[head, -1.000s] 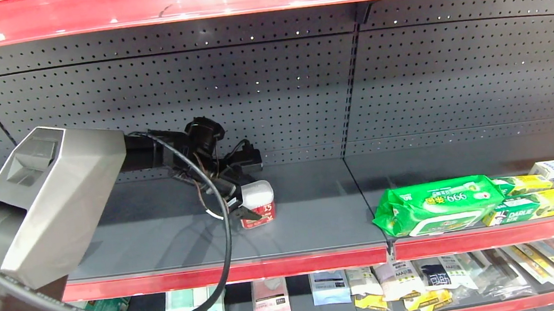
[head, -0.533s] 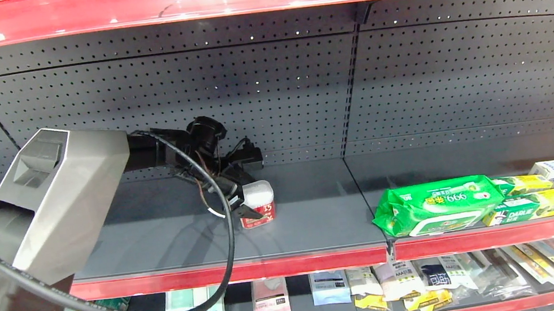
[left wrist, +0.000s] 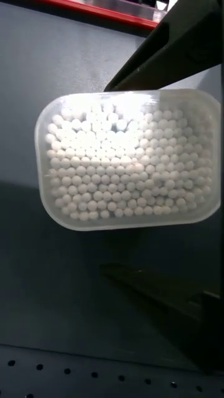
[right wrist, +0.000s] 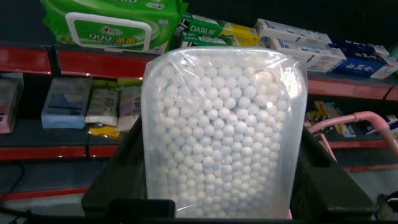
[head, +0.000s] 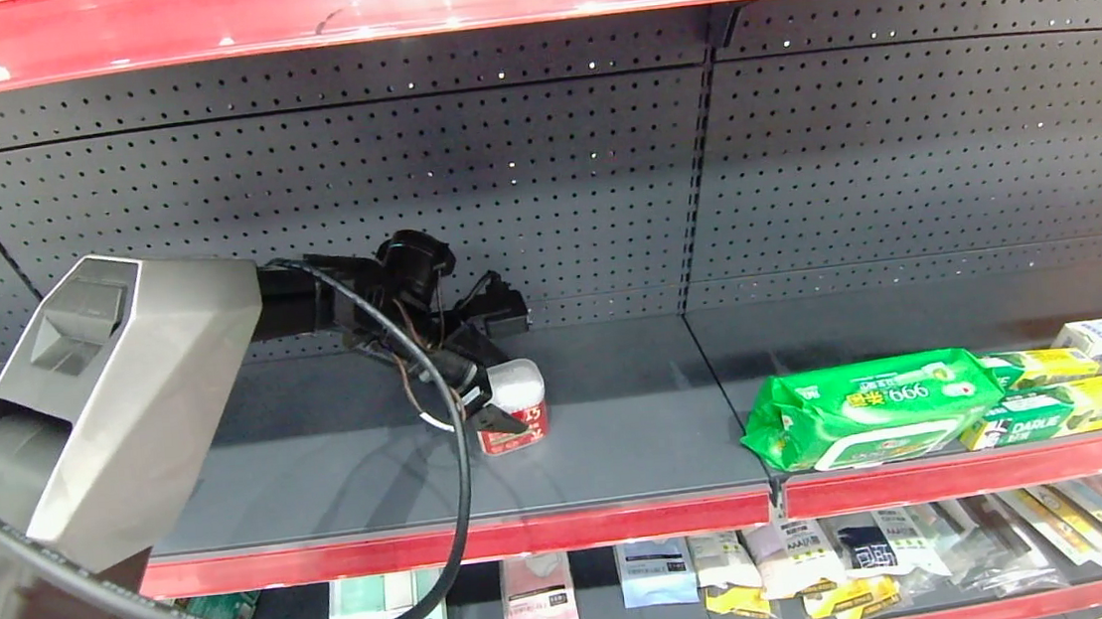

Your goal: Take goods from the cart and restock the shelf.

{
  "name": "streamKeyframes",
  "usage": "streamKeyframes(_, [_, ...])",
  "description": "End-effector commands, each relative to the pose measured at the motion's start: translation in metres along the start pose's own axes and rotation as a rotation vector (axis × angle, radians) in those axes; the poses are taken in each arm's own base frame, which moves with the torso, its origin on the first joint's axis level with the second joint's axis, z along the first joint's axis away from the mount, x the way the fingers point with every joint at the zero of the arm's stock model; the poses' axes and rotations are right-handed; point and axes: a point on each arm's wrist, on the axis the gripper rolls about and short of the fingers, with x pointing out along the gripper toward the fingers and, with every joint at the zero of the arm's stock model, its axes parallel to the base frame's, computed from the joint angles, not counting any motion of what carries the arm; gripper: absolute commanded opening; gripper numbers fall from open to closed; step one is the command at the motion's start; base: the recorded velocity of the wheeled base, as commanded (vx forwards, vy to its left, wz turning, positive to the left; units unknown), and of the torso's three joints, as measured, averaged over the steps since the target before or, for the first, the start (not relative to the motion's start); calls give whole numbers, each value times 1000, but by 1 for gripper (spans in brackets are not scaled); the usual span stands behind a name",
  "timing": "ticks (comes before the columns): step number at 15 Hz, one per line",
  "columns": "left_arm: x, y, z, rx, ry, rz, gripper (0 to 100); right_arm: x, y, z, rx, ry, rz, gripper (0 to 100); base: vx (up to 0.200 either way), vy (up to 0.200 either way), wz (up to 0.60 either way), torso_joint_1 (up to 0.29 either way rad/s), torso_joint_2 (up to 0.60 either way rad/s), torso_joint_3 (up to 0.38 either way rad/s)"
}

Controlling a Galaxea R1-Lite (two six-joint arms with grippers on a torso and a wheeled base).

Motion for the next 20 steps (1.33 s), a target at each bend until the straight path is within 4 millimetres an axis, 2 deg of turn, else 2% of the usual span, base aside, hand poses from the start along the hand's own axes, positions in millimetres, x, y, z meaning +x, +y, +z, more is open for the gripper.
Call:
streamKeyframes(1, [0,0,0,0,-2,1,100,0,0,0,0,3,1,0,0,0,0,0,0,0])
streamKeyframes(12, [0,2,1,-12,-5,4,100,0,0,1,-8,-2,-1,0,0,0,0,0,0,0])
streamKeyframes(20, [8,2,-3,-17,-2,-6,100,0,0,0,-8,0,0,0,0,0,0,0,0,0])
